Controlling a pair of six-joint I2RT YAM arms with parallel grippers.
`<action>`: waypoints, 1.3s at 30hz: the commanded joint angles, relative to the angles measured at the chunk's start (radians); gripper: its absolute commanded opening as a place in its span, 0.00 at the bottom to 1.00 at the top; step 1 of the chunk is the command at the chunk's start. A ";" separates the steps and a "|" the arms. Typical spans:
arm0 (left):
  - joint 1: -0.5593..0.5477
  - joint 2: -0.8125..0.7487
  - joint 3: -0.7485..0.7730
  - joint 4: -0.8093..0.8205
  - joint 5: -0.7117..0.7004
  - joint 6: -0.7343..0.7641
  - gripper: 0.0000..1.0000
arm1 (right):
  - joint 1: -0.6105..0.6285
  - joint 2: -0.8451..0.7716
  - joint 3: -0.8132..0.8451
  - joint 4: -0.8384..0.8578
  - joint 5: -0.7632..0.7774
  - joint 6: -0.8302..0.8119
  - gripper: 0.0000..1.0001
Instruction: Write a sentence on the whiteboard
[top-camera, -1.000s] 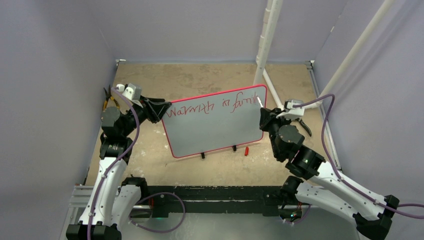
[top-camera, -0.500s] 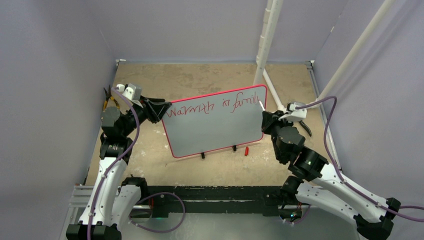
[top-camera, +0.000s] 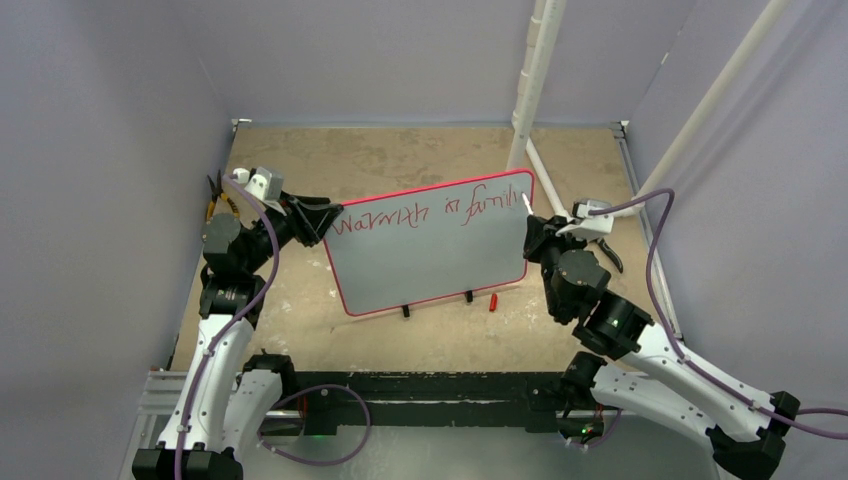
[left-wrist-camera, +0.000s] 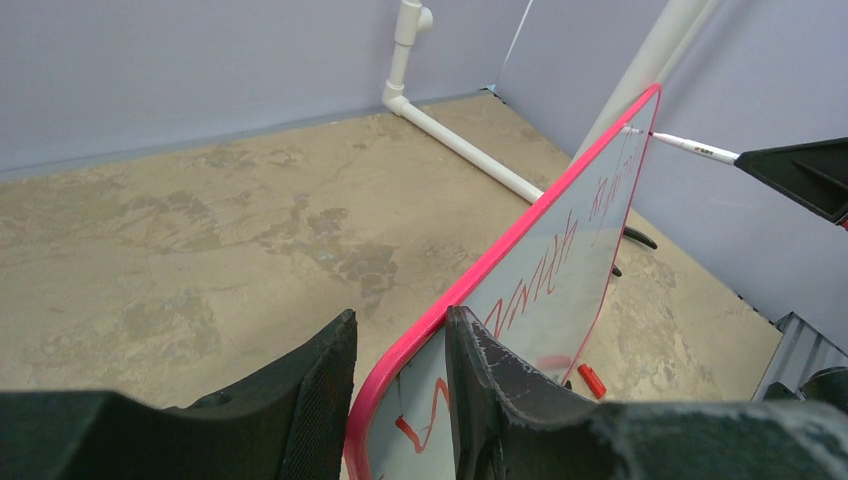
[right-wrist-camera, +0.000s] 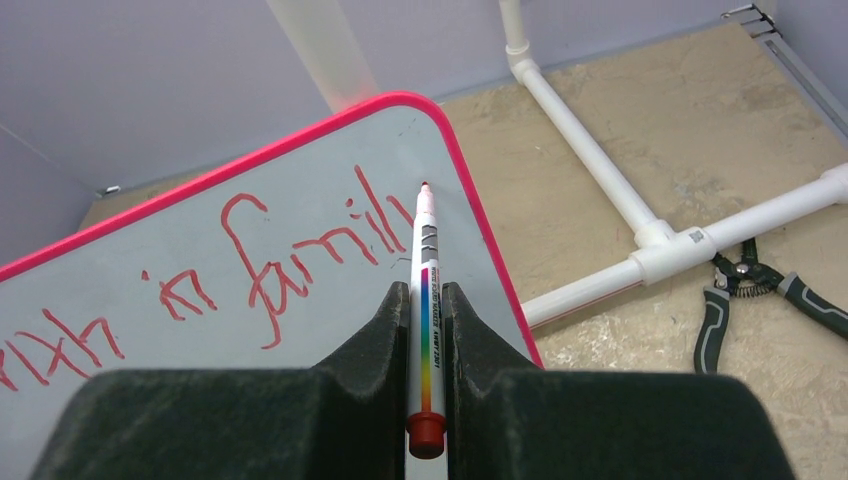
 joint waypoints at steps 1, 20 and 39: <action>0.001 -0.008 -0.005 0.010 0.032 -0.003 0.36 | -0.004 0.010 0.056 0.079 0.041 -0.056 0.00; 0.000 -0.011 -0.006 0.014 0.037 -0.008 0.36 | -0.004 0.025 0.027 -0.089 -0.021 0.108 0.00; 0.000 -0.014 -0.006 0.018 0.039 -0.010 0.36 | -0.004 0.051 0.013 -0.160 -0.119 0.188 0.00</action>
